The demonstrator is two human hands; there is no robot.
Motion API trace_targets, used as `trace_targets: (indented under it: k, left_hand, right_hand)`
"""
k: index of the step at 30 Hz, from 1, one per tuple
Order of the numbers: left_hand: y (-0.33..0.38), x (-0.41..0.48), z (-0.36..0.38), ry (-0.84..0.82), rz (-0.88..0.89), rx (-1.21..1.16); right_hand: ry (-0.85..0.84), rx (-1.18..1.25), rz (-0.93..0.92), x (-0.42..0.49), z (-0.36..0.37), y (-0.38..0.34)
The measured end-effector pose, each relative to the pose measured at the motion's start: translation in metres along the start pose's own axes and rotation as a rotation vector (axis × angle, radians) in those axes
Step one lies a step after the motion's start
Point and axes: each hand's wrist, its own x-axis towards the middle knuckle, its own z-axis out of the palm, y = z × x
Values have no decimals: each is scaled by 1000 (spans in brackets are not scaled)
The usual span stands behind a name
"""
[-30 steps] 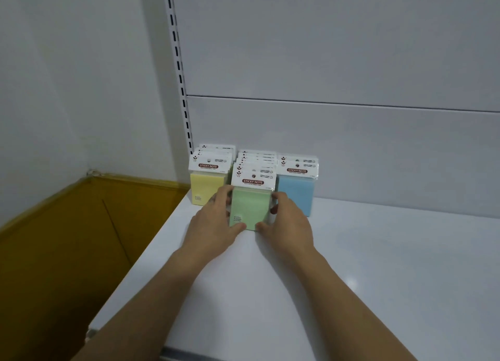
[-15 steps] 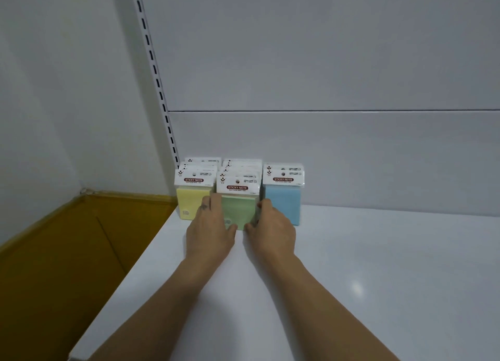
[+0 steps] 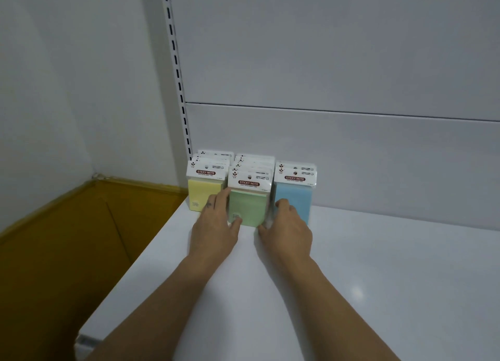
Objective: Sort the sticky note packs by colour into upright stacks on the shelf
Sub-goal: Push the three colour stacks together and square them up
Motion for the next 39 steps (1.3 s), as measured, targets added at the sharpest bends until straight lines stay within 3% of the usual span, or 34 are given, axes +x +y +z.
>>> trace_targets:
  k: [4, 8, 14, 18, 25, 29, 39]
  left_hand:
    - [4, -4, -6, 26, -23, -9]
    - [15, -12, -12, 44, 66, 79]
    - [38, -18, -10, -54, 181, 194]
    - [64, -24, 4, -251, 306, 232]
    - [92, -27, 42, -384, 238, 271]
    - [83, -30, 51, -372, 232, 242]
    - [77, -24, 57, -379, 207, 85]
  right_hand:
    - [-29, 12, 30, 2, -20, 8]
    - [18, 86, 87, 14, -41, 16]
    - [-42, -8, 144, 22, -57, 41]
    - [-159, -43, 123, 29, -59, 55]
    - [-148, 88, 68, 40, -49, 67]
    - [-158, 69, -41, 43, -42, 78]
    - [-74, 87, -74, 53, -31, 84]
